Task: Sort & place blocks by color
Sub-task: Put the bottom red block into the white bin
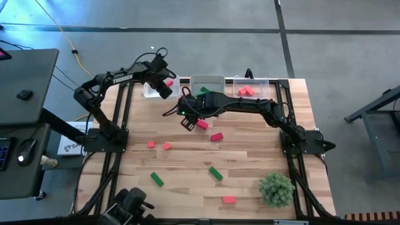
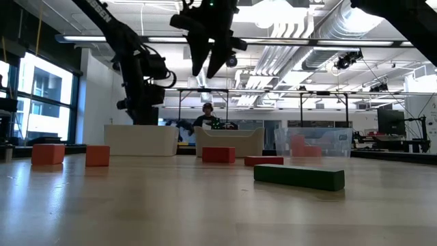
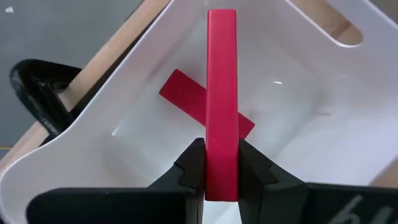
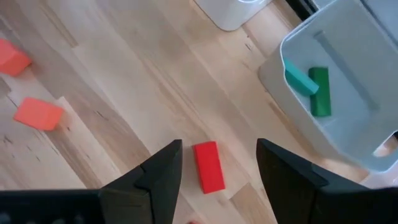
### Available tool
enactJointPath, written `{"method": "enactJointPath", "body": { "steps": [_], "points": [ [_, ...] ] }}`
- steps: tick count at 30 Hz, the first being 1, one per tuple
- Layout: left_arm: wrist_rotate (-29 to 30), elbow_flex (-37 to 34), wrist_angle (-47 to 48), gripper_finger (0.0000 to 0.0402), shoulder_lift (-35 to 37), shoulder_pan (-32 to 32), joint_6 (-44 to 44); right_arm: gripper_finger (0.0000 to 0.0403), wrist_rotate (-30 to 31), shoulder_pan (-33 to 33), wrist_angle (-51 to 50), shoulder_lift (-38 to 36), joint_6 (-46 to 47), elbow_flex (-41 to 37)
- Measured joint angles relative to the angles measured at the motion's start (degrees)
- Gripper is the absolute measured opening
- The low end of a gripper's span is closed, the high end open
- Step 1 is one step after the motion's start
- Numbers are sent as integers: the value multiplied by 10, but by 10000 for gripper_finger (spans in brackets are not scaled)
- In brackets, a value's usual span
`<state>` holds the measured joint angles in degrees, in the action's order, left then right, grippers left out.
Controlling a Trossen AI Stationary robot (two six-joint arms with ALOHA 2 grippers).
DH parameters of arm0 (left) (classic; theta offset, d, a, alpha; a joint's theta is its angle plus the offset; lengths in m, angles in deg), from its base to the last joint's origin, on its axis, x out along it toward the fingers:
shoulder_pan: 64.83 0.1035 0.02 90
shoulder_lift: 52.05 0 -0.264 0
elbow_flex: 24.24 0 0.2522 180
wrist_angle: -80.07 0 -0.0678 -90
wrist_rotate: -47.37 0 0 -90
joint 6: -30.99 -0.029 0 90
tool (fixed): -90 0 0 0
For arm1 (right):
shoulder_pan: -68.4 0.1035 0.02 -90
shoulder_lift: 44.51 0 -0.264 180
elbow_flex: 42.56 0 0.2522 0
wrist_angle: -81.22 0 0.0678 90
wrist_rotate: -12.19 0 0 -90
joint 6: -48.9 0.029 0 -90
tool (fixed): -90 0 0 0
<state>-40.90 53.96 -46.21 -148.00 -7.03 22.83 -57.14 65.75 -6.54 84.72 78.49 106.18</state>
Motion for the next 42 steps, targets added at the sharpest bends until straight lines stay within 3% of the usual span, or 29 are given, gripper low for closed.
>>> {"method": "enactJointPath", "body": {
  "steps": [10, 20, 42],
  "points": [
    [0, 0, -6, 35, -37, 0, 0, 195, -126, 3, -13, 0, 93, 0],
    [-1, 0, -8, 43, -61, 0, 0, 195, -126, 20, -34, 0, 136, 0],
    [2, 0, -8, 141, -61, 0, 5, 195, -127, 71, -56, 0, 171, 0]
  ]
}}
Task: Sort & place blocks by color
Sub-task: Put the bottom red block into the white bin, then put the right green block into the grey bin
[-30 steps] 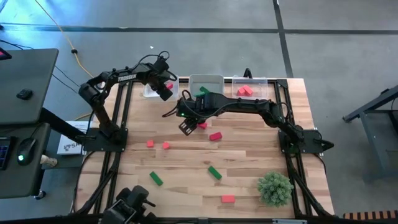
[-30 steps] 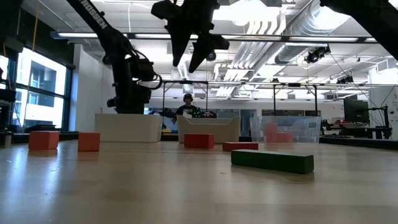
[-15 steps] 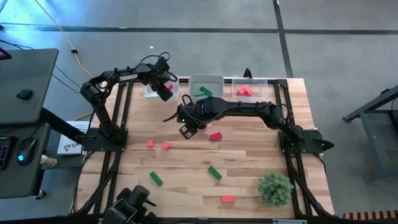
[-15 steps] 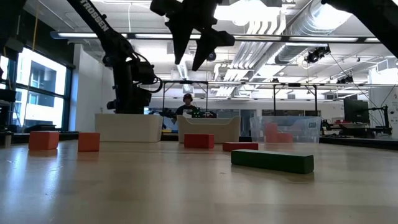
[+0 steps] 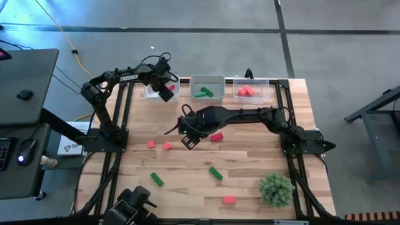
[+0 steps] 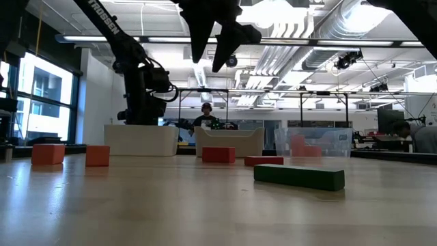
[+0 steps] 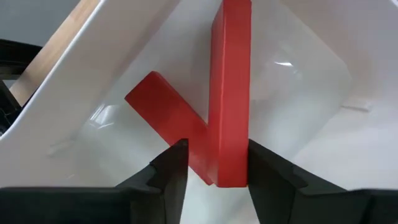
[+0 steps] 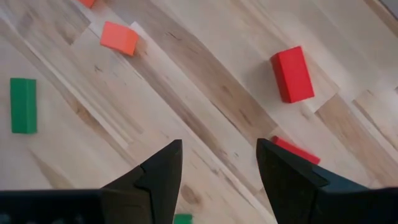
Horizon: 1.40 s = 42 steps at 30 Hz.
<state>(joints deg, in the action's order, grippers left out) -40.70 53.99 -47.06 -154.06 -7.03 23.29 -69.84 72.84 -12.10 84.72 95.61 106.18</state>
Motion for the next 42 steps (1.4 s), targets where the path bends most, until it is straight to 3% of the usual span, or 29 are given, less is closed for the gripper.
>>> {"method": "enactJointPath", "body": {
  "steps": [10, 25, 33, 42],
  "points": [
    [0, 23, 40, 192, 0, 0, 0, 195, -1, 15, -12, 0, 35, 0],
    [-1, 142, 166, 195, 0, -9, 2, 195, -20, 40, -65, 0, 43, 0],
    [-67, 143, 172, 195, 56, -46, 17, 195, 7, 55, -105, 0, -4, 0],
    [-68, 143, 184, 195, 154, -113, 58, 195, 4, 73, -105, 1, -62, -50]
  ]
}}
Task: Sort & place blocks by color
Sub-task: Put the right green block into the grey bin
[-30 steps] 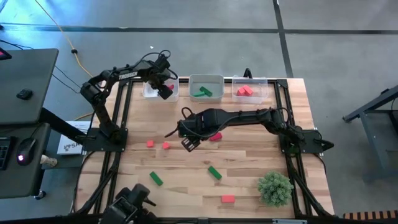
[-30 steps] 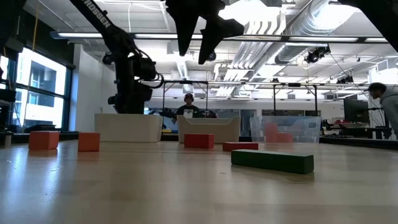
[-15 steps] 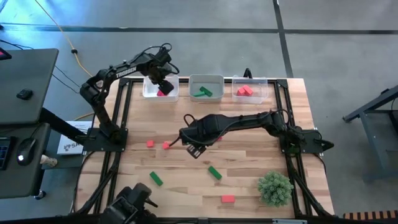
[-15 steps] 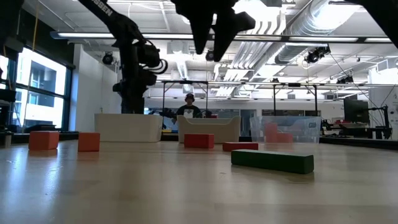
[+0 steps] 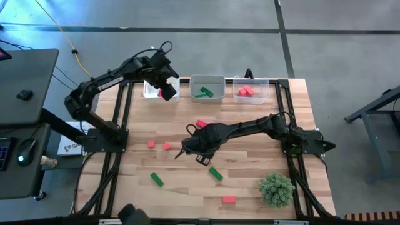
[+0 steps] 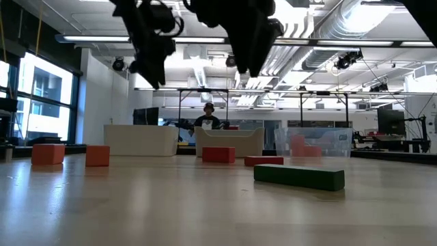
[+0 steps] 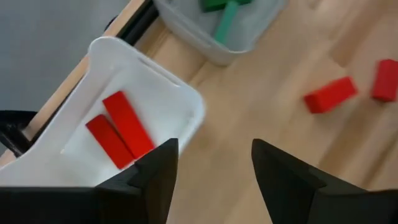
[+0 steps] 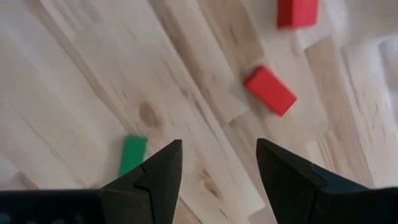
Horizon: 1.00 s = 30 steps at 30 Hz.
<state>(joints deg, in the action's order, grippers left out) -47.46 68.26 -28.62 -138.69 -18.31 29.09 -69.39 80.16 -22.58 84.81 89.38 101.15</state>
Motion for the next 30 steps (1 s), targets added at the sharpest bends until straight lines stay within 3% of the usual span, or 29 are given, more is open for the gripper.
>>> {"method": "enactJointPath", "body": {
  "steps": [16, 30],
  "points": [
    [1, 0, 64, 195, 135, -91, 58, 195, -100, 42, 29, 0, -5, -91],
    [5, 0, 104, 195, 161, -114, 78, 195, -155, 95, 59, -1, 17, -129]
  ]
}}
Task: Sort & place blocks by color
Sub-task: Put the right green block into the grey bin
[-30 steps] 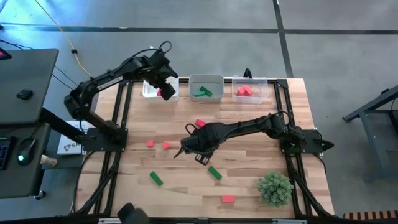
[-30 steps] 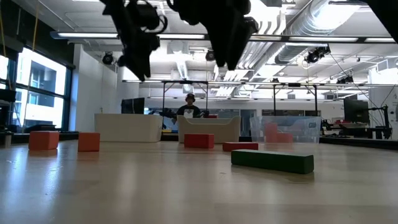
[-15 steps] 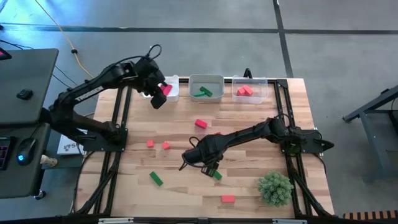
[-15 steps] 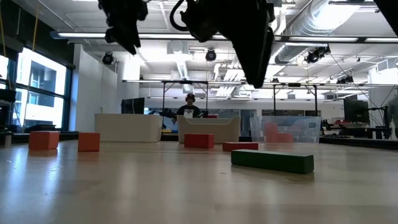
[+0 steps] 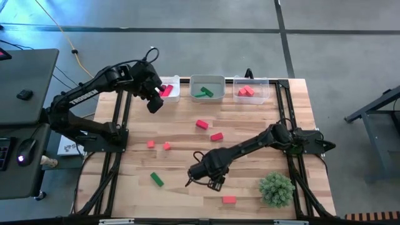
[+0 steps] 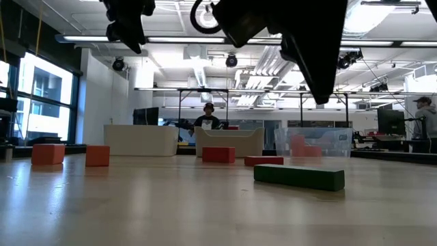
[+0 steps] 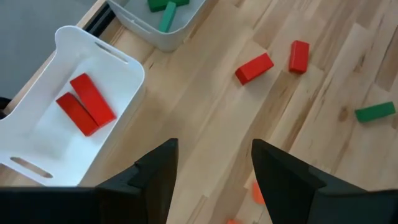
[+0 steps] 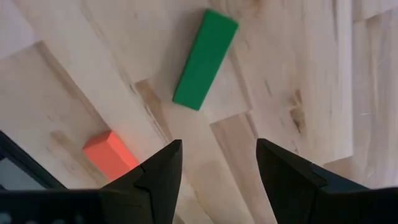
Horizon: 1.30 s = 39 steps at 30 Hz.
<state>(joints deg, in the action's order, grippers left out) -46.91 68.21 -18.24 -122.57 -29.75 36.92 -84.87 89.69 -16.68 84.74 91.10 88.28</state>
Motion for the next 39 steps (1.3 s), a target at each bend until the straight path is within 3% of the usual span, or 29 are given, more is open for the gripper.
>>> {"method": "enactJointPath", "body": {
  "steps": [9, 23, 39],
  "points": [
    [0, -33, -1, 195, 0, 0, 8, 195, 13, 30, 55, 0, 35, 0],
    [0, -86, 0, 195, 6, 0, 15, 195, 95, 27, 108, -1, 153, -29],
    [0, -86, -1, 195, 9, 0, 24, 195, 55, 27, 202, 0, 180, -145]
  ]
}}
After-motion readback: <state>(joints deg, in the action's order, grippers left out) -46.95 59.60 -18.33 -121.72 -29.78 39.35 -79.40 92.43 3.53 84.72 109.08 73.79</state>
